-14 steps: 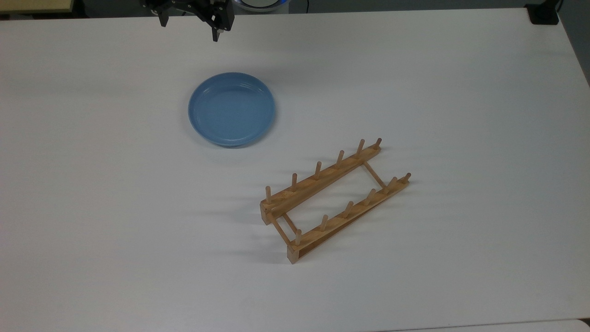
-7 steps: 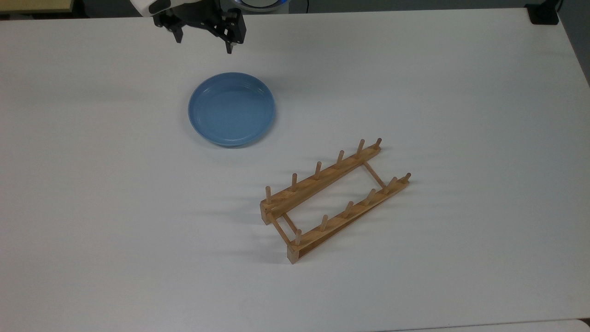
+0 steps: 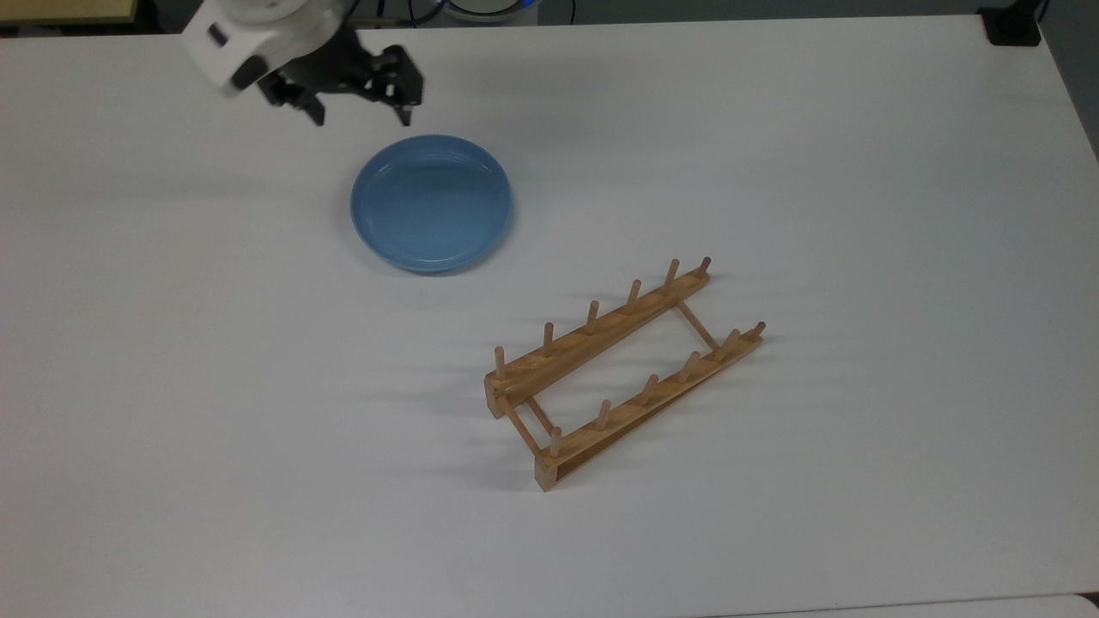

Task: Place plate in plate rack
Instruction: 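Move the gripper down over the rim of the blue plate, then close the gripper on the blue plate's rim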

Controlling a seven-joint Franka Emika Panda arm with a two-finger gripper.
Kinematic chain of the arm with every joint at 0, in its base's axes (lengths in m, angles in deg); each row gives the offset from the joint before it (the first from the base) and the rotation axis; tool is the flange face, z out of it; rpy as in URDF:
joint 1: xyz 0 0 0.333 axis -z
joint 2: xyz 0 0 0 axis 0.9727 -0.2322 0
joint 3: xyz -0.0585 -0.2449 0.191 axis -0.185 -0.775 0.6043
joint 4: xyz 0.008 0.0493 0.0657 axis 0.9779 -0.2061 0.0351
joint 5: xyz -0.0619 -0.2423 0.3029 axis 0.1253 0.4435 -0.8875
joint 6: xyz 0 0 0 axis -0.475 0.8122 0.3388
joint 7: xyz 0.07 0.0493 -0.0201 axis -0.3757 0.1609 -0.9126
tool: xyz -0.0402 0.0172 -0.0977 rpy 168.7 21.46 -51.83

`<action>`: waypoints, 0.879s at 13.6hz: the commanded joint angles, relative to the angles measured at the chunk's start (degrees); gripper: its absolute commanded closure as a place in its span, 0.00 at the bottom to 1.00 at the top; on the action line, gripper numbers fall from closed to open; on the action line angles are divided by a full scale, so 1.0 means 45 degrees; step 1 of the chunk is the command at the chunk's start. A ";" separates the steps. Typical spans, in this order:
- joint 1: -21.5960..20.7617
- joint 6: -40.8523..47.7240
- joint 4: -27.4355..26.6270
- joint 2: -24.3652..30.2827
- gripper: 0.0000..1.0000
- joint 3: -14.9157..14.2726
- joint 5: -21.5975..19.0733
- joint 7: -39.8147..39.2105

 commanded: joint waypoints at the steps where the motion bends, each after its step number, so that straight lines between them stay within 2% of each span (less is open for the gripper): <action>1: -0.0046 -0.0428 0.0081 -0.0855 0.04 -0.0440 -0.0367 -0.1240; 5: -0.0046 -0.1055 0.0061 -0.1813 0.11 -0.0478 -0.0250 -0.2254; 7: -0.0046 -0.1734 0.0042 -0.2164 0.14 -0.0557 0.0100 -0.2432; 9: -0.0065 -0.2438 0.0061 -0.2944 0.21 -0.0557 0.0200 -0.2451; 12: -0.0183 -0.2851 0.0042 -0.3415 0.35 -0.0518 0.0472 -0.2413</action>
